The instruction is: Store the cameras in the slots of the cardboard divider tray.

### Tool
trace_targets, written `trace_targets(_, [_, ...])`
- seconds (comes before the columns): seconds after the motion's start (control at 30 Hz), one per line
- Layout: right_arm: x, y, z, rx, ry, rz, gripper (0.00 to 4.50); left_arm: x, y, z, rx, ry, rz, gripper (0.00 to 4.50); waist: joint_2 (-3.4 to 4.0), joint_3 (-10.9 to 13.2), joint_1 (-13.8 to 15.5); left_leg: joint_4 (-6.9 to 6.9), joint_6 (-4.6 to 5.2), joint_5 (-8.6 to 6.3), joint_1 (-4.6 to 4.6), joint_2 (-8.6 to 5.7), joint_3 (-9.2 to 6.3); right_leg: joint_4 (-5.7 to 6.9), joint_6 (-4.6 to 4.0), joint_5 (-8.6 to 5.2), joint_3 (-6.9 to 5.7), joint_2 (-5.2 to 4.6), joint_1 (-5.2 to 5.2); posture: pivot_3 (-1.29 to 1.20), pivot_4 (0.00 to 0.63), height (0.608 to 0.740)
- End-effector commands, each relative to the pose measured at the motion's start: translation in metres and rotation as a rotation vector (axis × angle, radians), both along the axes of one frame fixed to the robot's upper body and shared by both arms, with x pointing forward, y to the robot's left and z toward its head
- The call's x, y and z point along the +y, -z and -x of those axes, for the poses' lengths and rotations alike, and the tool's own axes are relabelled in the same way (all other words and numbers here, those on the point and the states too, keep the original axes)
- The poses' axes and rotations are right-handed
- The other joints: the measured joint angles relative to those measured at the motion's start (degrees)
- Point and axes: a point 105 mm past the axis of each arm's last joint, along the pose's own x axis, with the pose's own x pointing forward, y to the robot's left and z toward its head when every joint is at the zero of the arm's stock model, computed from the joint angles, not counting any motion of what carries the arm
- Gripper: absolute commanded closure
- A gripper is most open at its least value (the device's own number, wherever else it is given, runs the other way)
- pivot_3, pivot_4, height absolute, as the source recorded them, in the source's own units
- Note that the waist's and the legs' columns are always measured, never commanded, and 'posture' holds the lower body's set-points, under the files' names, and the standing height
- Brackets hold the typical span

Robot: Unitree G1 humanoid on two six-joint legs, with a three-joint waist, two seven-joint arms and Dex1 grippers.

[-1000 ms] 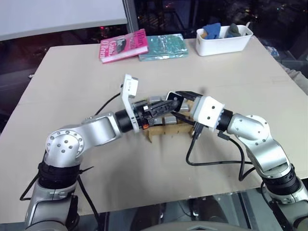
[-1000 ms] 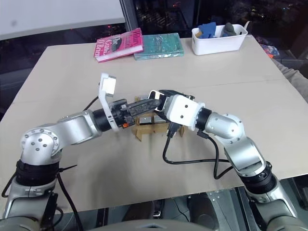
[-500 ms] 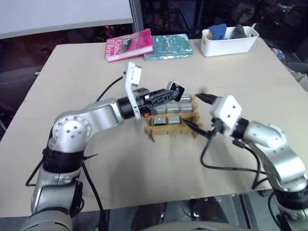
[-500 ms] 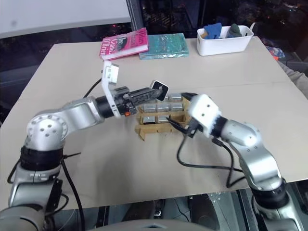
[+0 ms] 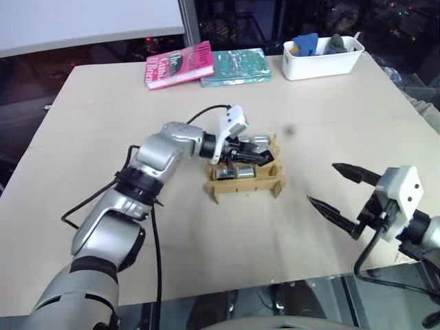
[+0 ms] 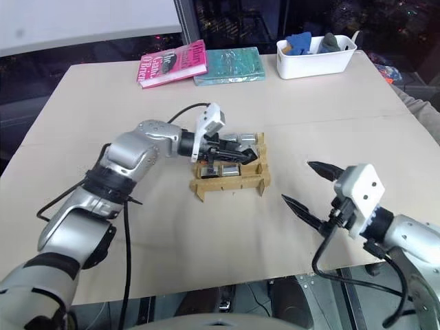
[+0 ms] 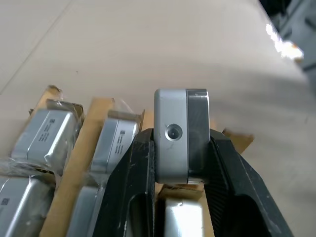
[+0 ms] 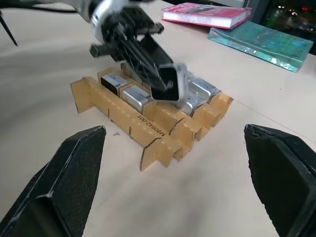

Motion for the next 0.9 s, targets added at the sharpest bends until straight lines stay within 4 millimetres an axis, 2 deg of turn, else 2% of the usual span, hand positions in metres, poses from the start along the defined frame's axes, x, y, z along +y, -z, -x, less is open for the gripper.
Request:
trace_targets(0.03, [-0.003,-0.013,0.006,-0.058,0.024,0.004,0.04,-0.006,-0.007,-0.001,-0.057,0.058,-0.032,3.75,-0.01,0.0,0.1,0.02,0.01,0.00,-0.01,0.00,0.01,0.00,0.00,0.00,0.00,-0.01,0.00,0.00,0.150,0.740])
trace_targets(0.23, [-0.005,-0.014,0.006,-0.065,0.057,0.016,0.04,-0.015,-0.005,-0.001,-0.058,0.089,-0.069,3.75,-0.01,0.0,0.2,0.04,0.03,-0.02,-0.02,0.02,-0.01,0.02,0.01,0.00,-0.02,-0.04,0.00,0.00,0.150,0.740])
trace_targets(0.53, [-0.002,-0.015,0.003,-0.064,0.056,0.027,0.04,-0.015,0.003,0.001,-0.097,0.073,-0.175,3.75,-0.01,0.0,0.3,0.06,0.02,-0.01,-0.02,0.04,-0.01,0.04,0.01,0.00,-0.01,-0.03,0.00,0.00,0.150,0.740])
trace_targets(0.6, [-0.002,-0.014,0.001,-0.061,0.051,0.029,0.00,-0.020,-0.003,0.007,-0.090,0.095,-0.149,2.73,-0.01,0.0,0.3,0.06,0.02,-0.01,-0.02,0.05,-0.01,0.06,0.01,0.00,-0.02,-0.03,0.00,0.00,0.150,0.740])
trace_targets(0.63, [-0.001,-0.014,0.000,-0.059,0.046,0.030,0.00,-0.023,-0.010,0.009,-0.103,0.097,-0.119,2.52,-0.01,0.0,0.3,0.06,0.02,-0.01,-0.02,0.05,-0.01,0.07,0.01,0.00,-0.01,-0.03,0.00,0.00,0.150,0.740])
trace_targets(0.73, [0.001,-0.013,-0.004,-0.048,0.035,0.026,0.00,-0.025,-0.048,0.015,-0.138,0.062,0.037,1.20,-0.02,0.0,0.4,0.10,0.02,-0.01,-0.04,0.06,-0.01,0.07,0.01,0.00,-0.01,-0.17,0.00,0.00,0.150,0.740])
trace_targets(0.83, [0.003,-0.009,-0.008,-0.026,0.017,0.019,0.00,-0.010,-0.077,0.021,-0.150,-0.010,0.144,1.20,-0.03,0.0,0.0,0.12,-0.03,0.02,-0.04,0.10,-0.01,0.07,0.01,0.00,0.01,-0.21,-0.01,0.00,0.150,0.740])
trace_targets(0.9, [0.000,-0.007,-0.020,-0.041,0.042,0.033,0.00,0.009,-0.092,0.021,-0.215,-0.107,0.214,1.20,0.01,0.0,-0.5,0.11,-0.14,0.08,-0.01,0.14,-0.01,0.08,0.01,-0.01,0.05,-0.21,-0.01,0.00,0.150,0.740])
